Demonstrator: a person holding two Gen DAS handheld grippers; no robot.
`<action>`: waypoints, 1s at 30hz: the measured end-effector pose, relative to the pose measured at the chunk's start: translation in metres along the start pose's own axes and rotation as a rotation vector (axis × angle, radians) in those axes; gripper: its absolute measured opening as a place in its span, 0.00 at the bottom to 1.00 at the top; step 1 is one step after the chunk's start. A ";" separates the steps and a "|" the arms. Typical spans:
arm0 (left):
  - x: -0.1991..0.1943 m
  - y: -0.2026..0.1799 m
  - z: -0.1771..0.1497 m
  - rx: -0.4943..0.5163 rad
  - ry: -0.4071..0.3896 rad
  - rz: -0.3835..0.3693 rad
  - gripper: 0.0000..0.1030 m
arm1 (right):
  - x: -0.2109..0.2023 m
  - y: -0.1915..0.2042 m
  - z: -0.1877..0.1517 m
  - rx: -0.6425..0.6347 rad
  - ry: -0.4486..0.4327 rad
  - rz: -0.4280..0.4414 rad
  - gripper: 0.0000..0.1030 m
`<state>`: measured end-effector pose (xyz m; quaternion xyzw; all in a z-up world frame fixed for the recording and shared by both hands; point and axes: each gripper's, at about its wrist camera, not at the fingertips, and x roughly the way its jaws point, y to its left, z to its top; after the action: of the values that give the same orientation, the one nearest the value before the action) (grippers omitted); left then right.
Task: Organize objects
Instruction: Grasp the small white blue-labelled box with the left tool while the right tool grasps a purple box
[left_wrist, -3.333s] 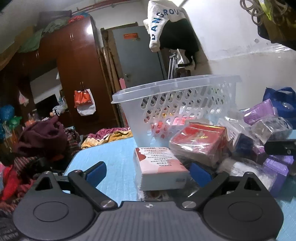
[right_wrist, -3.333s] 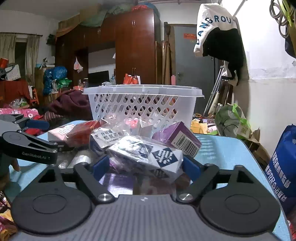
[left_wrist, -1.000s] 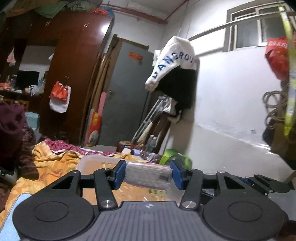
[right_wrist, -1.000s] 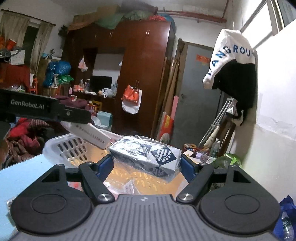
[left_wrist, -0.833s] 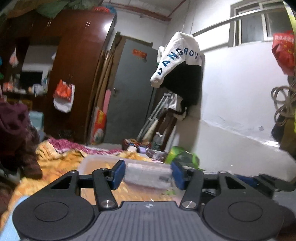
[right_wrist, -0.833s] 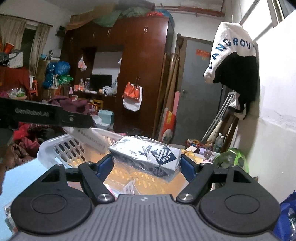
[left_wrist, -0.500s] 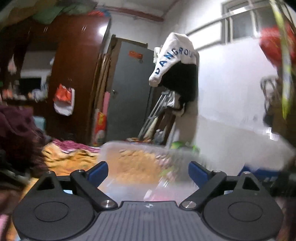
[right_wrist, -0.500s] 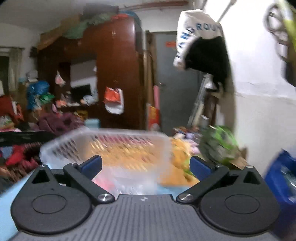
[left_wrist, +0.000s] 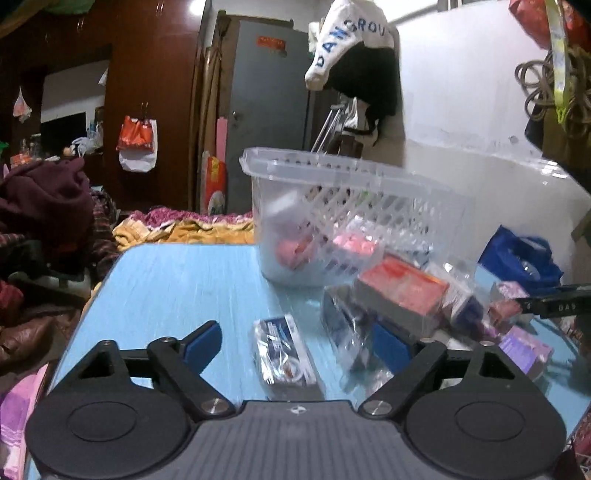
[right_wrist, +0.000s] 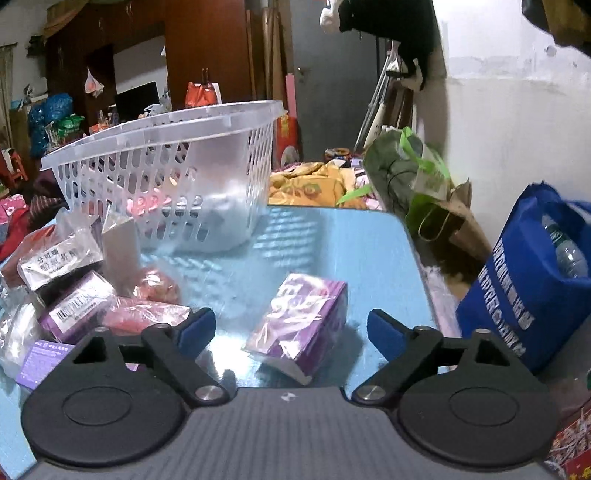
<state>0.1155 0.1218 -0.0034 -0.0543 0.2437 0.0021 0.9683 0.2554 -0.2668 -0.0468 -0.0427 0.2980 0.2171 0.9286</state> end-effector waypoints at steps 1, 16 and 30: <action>0.002 -0.002 -0.001 0.011 0.012 0.012 0.85 | 0.003 -0.002 0.002 0.002 0.003 0.000 0.88; 0.029 0.011 -0.009 -0.052 0.081 -0.009 0.44 | 0.010 0.008 -0.003 -0.012 0.012 -0.022 0.58; 0.015 0.015 -0.012 -0.086 -0.047 -0.044 0.44 | -0.007 -0.009 -0.010 0.098 -0.132 0.048 0.55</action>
<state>0.1224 0.1356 -0.0228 -0.1011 0.2195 -0.0074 0.9703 0.2492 -0.2792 -0.0513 0.0246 0.2474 0.2266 0.9417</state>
